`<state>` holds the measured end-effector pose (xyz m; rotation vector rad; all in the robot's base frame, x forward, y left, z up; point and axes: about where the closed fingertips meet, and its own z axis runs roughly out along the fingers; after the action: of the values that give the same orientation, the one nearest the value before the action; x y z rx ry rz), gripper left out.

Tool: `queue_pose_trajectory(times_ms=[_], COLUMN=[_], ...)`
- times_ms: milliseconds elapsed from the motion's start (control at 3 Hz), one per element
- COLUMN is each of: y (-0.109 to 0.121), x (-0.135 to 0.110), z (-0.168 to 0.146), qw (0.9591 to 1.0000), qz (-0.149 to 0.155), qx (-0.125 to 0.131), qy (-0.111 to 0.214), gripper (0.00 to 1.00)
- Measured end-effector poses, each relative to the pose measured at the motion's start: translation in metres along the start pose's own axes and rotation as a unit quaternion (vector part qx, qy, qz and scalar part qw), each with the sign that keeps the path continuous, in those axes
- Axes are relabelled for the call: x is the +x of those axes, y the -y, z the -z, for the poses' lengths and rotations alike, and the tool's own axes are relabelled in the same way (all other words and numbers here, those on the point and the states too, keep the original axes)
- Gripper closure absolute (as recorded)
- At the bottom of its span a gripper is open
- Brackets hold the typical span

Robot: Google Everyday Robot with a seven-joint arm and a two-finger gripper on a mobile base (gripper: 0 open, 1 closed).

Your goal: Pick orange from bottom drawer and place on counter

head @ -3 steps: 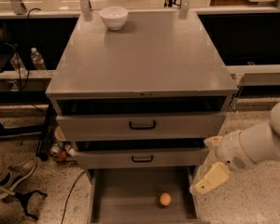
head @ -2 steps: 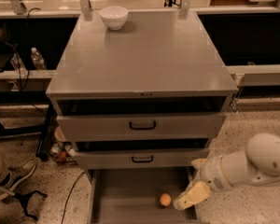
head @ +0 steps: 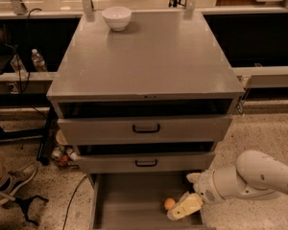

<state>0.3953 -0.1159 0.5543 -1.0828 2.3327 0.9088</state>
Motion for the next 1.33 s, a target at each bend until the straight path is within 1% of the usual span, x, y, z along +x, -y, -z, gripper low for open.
queue_pose_trajectory(times_ms=[333, 667, 1000, 1333], y=[0.025, 0.060, 0.134, 0.134], x=[0.018, 0.049, 0.115, 0.115], z=[-0.026, -0.063, -0.123, -0.123], qw=[0.9996, 0.9980, 0.9928, 0.9928], qz=[-0.017, -0.040, -0.053, -0.053], qx=[0.008, 0.020, 0.042, 0.042], qy=[0.019, 0.046, 0.099, 0.099], gripper=[0.00, 0.00, 0.00, 0.00])
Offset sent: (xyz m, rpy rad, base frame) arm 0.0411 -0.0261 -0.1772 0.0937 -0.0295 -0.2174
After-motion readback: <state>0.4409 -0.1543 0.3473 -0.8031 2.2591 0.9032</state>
